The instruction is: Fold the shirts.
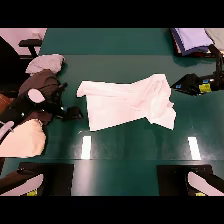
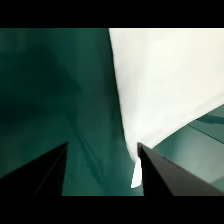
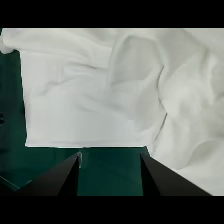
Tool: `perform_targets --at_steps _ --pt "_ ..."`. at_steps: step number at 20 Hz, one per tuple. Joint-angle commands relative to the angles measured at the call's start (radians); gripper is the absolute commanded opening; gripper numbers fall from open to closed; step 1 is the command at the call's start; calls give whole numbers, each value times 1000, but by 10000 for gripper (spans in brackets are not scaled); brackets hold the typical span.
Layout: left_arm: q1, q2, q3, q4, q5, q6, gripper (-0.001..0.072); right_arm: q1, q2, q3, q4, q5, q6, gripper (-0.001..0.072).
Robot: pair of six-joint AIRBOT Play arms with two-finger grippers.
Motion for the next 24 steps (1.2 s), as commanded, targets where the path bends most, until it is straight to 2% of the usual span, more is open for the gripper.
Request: perform_targets --at_steps 1,5,7,10,11,13,14,18,22,24 --pt "-6 3 -106 -158 53 81 517 8 36 -27 5 -15 0 427" --pt "-123 0 -134 -164 144 73 517 8 37 -27 5 -16 1 426" --pt "-198 -3 -134 -163 216 36 517 8 36 -27 5 -16 1 426" --pt "-264 -16 -134 -163 239 0 515 8 37 -27 4 -7 2 426" --pt "-269 -16 -132 -167 244 -1 393 8 37 -27 4 -5 2 426" --pt "-246 -16 -118 -176 252 0 91 4 37 -27 -9 4 2 427" --pt "-219 -12 -97 -174 239 0 25 -8 37 -27 -27 22 4 427" --pt "-51 57 24 -133 165 16 23 -103 37 -33 -228 79 97 427" --pt "-10 89 74 -117 144 19 23 -216 25 -195 -229 19 166 457" --pt "-12 87 74 -114 144 19 24 -238 -6 -306 -146 -34 168 457"
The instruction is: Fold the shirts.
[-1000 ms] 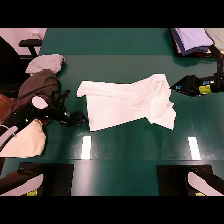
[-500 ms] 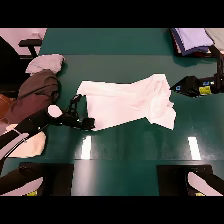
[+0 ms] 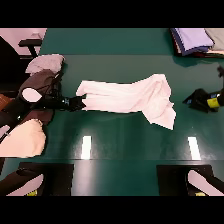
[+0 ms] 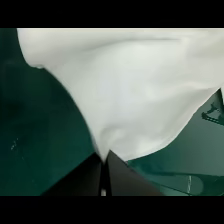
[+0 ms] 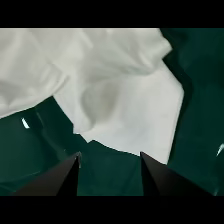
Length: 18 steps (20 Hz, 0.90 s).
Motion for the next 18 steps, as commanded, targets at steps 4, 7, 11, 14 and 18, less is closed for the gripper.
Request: perform_targets --at_steps 4,7,11,14,18 --pt "19 11 19 16 -7 4 24 -51 -77 -230 334 -195 -76 457" --pt "19 11 19 16 -5 3 24 -29 -75 -229 361 -211 -109 455" --pt "19 11 19 16 3 4 24 123 -75 -229 257 -248 -108 454" --pt "19 11 19 18 1 4 24 221 -75 -229 206 -336 -84 454" --pt "19 11 19 24 1 4 24 279 -76 -229 158 -419 -61 447"
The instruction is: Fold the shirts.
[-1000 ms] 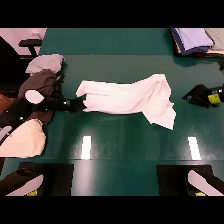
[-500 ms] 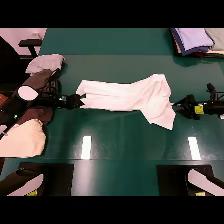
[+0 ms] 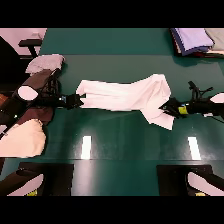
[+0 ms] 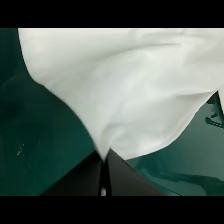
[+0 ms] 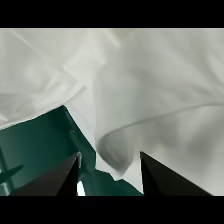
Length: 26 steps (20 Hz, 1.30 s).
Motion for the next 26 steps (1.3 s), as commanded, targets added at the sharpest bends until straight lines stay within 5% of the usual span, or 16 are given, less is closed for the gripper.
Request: perform_targets --at_steps 1,3,4,5,6,10,16,22,26 --pt "1 1 1 5 1 0 23 61 -1 0 -58 -85 25 445" --pt "1 1 1 5 0 0 24 78 -1 0 -73 -105 24 298" --pt "1 1 1 5 -1 0 24 81 -1 0 -74 -112 24 280" --pt "1 1 2 5 -3 0 23 81 -1 0 -73 -115 23 108" --pt "2 1 6 10 -8 1 23 81 0 0 -72 -115 23 25" --pt "3 45 175 95 -113 11 24 14 127 100 -73 -64 10 13" --pt "3 238 731 278 -109 6 23 -225 342 689 -73 198 -5 13" --pt "3 261 1248 325 -134 -39 22 -419 298 1242 -73 399 -3 13" --pt "3 261 1350 490 -148 -112 21 -489 210 1463 -72 446 53 13"
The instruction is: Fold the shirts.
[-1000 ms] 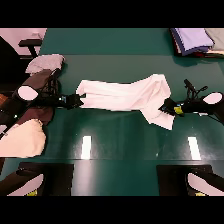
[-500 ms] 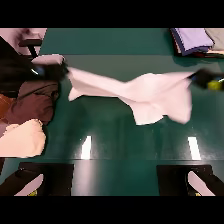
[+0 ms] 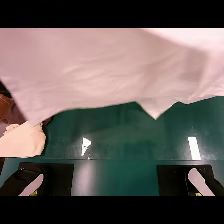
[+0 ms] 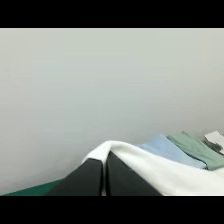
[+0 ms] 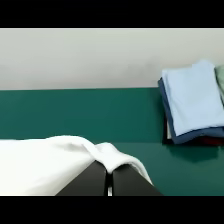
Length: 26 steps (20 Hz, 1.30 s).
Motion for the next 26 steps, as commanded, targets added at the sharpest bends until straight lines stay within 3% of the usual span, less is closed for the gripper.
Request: perform_targets --at_steps 1,6,8,11,17,22,24,26 --pt "0 3 85 189 -46 -84 22 -68 -63 177 -2 67 42 13" --pt "0 -13 -259 399 -106 -211 23 21 -121 -22 0 52 64 12" --pt "0 -66 -436 393 -73 -262 23 133 -193 -112 -21 52 67 13" --pt "0 -204 -620 321 16 -278 23 291 -359 -201 -180 64 118 13" --pt "0 -571 -667 296 219 -240 23 364 -718 -240 -230 -54 68 13" --pt "0 -687 -667 296 352 -228 23 345 -903 -88 -230 -123 11 13" --pt "6 -686 -648 288 311 -165 23 322 -923 -47 -230 -79 -25 13" --pt "22 -686 -620 282 172 -95 23 295 -913 -72 -241 8 -63 13"
